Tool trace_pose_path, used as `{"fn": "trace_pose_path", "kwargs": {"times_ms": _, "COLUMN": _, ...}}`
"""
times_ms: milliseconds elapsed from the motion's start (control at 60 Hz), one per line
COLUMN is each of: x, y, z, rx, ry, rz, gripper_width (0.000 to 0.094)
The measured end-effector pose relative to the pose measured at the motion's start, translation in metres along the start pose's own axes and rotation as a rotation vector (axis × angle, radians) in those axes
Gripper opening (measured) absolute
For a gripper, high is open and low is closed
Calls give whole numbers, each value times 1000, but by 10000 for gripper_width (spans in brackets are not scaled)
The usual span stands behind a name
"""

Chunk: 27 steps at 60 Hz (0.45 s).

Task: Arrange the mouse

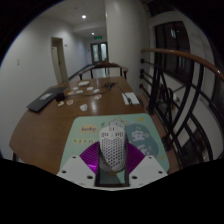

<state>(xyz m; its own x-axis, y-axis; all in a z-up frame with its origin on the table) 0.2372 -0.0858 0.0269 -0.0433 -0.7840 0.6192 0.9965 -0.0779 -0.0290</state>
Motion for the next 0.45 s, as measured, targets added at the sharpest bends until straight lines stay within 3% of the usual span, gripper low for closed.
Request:
{"fn": "trace_pose_path", "kwargs": {"times_ms": 67, "x": -4, "y": 2, "z": 4, "rx": 28, "ry": 15, "rz": 5, "gripper_width": 337}}
{"fn": "trace_pose_path", "kwargs": {"times_ms": 117, "x": -3, "y": 3, "z": 4, "rx": 23, "ry": -9, "rz": 20, "gripper_width": 468}}
{"fn": "trace_pose_path", "kwargs": {"times_ms": 200, "x": 2, "y": 5, "z": -2, "rx": 37, "ry": -55, "rz": 51, "gripper_width": 608}}
{"fn": "trace_pose_path", "kwargs": {"times_ms": 267, "x": 19, "y": 9, "z": -6, "rx": 60, "ry": -77, "rz": 80, "gripper_width": 863}}
{"fn": "trace_pose_path", "kwargs": {"times_ms": 450, "x": 89, "y": 52, "z": -25, "rx": 83, "ry": -66, "rz": 50, "gripper_width": 841}}
Point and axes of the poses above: the point between the fingertips, and its own axes, seen from behind it with the camera up: y to the right, z up, x backward, against the way the camera looks, the point moved 6 cm from there along x, backward, against the way the camera looks, and after that the axes turned 1 degree about x, right-handed, at the moved point
